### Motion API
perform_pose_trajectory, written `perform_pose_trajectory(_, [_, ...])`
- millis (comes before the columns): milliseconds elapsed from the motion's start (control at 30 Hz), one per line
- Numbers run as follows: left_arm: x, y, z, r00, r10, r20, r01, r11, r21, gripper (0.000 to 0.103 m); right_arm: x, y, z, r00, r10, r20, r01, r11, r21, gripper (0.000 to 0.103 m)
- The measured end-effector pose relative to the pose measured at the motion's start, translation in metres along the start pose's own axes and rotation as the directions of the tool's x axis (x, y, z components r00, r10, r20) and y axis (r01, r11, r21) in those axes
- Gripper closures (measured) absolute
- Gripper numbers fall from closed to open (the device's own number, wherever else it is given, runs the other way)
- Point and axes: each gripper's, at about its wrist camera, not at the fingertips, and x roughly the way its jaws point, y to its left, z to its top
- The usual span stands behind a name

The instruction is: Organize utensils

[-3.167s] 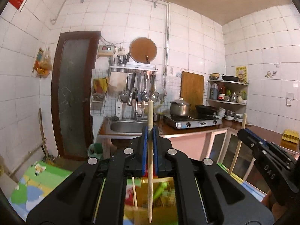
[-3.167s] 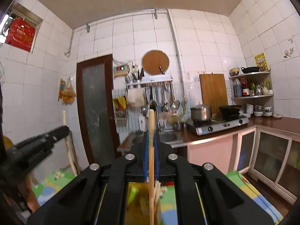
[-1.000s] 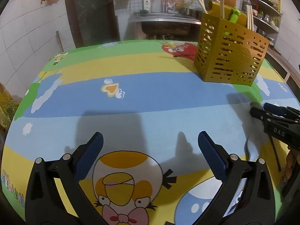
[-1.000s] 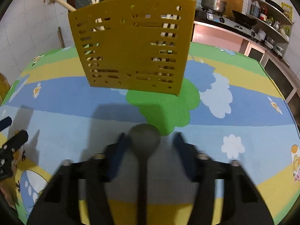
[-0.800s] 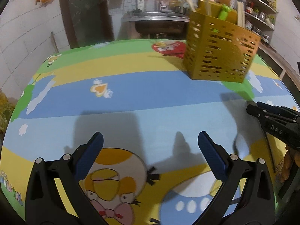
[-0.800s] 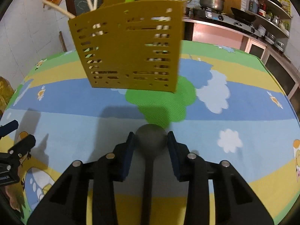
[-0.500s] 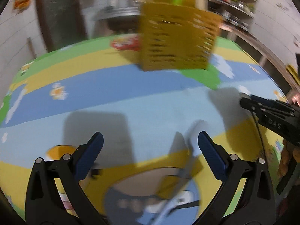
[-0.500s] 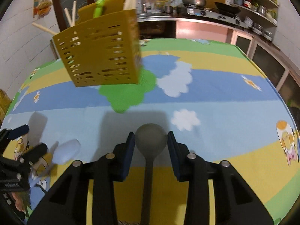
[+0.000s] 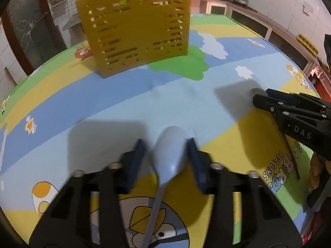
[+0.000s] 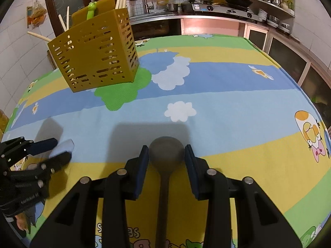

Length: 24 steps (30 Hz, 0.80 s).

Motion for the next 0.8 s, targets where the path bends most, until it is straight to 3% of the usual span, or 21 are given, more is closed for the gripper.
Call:
perform_pose_trajectory(167, [0.001, 0.010, 0.004, 1.000, -0.002, -0.009, 0.002, 0.999, -0.046, 0.071, 0.000, 0.007, 0.002, 1.000, 0.006, -0.004, -0.006, 1.000, -0.017, 0.067])
perform_pose_trajectory(300, [-0.001, 0.026, 0.007, 1.000, 0.011, -0.004, -0.011, 0.989, -0.145, 0.071, -0.001, 0.014, 0.005, 1.000, 0.011, 0.010, -0.011, 1.000, -0.029, 0.067])
perform_pose_trajectory(500, [-0.039, 0.042, 0.012, 0.988, 0.076, 0.131, -0.043, 0.970, -0.239, 0.071, -0.022, 0.014, 0.014, 0.993, 0.024, 0.113, -0.025, 1.000, 0.003, 0.067])
perform_pose_trajectory(633, [-0.077, 0.044, 0.017, 0.955, 0.127, 0.270, -0.048, 0.959, -0.280, 0.071, -0.043, 0.014, 0.024, 0.975, 0.038, 0.219, -0.043, 0.999, 0.016, 0.067])
perform_pose_trajectory(767, [-0.107, 0.047, 0.020, 0.908, 0.178, 0.380, -0.055, 0.948, -0.313, 0.072, -0.061, 0.016, 0.034, 0.949, 0.043, 0.312, -0.049, 0.999, 0.010, 0.067])
perform_pose_trajectory(800, [-0.112, 0.049, 0.020, 0.900, 0.183, 0.397, -0.049, 0.945, -0.323, 0.082, -0.065, 0.017, 0.036, 0.942, 0.046, 0.332, -0.052, 0.999, 0.010, 0.067])
